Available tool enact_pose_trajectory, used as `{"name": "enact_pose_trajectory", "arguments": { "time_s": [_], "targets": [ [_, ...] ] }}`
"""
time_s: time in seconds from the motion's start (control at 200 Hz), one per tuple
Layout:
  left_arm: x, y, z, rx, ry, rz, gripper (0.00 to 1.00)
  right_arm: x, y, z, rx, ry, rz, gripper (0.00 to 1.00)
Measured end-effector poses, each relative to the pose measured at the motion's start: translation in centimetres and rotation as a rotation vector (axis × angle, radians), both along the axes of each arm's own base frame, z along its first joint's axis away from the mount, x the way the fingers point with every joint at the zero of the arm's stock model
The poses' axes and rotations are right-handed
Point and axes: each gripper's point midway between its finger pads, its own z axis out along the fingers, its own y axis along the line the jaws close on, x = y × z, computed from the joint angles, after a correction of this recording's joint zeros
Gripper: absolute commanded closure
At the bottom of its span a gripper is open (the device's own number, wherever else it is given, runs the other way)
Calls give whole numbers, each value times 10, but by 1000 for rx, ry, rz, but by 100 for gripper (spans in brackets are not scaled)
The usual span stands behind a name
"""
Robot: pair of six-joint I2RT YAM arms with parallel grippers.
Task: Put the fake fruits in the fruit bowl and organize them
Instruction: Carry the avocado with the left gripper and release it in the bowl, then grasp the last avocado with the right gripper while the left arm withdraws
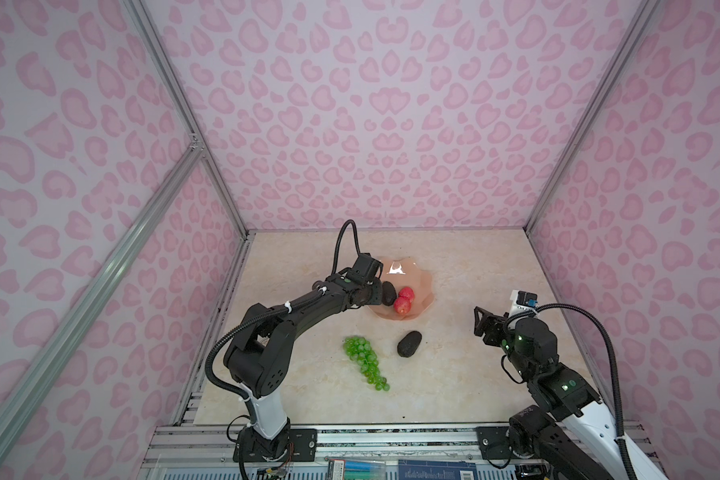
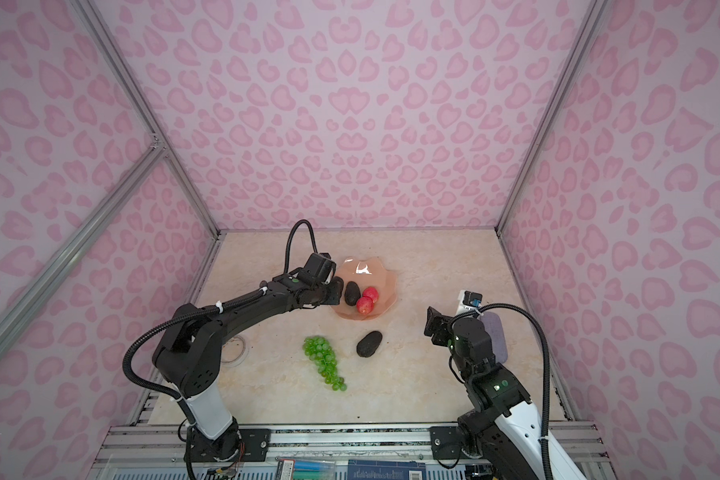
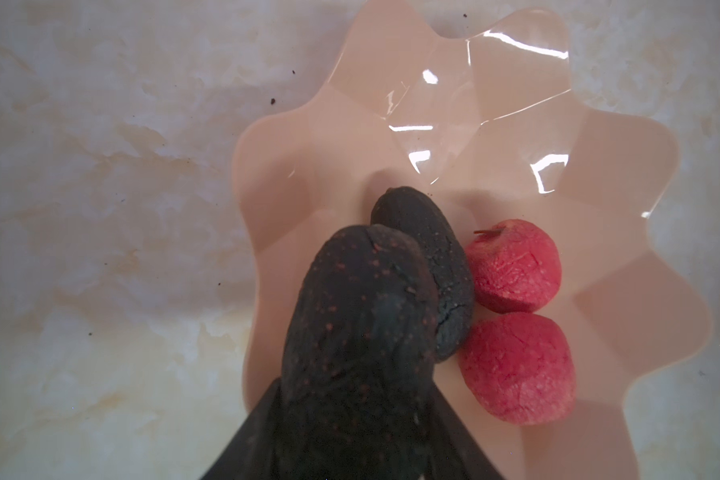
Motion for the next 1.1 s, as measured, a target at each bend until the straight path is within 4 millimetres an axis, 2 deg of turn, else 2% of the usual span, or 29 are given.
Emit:
{"name": "enact_pose_trajectory", "arguments": {
  "time_s": [0.385, 0.49, 0.555, 0.68, 0.75, 0.835, 0.98, 1.1],
  "targets": [
    [10, -4, 3, -7, -11, 4, 43, -1, -3, 1, -7, -4, -9, 14],
    [5, 0, 9, -13, -24, 6, 43, 0, -2, 1, -13, 3, -5, 15],
    [-1, 5, 28, -28, -62, 2, 43, 1, 1, 1, -14, 13, 6, 16],
    [-12, 20, 99, -101, -254, 2, 42, 6, 17, -11, 2, 68, 65, 19],
    [-23, 34, 134, -129, -359, 10, 40, 6, 34, -25, 24, 113, 111, 20],
    [-40, 54, 167, -147, -473, 27, 36, -2, 69, -43, 20, 175, 204, 19],
    [-73, 93, 195, -154, -621, 80, 26, -12, 118, -63, 9, 241, 286, 19],
    [-97, 121, 190, -141, -686, 120, 15, -15, 144, -85, 23, 307, 296, 19]
  ]
}}
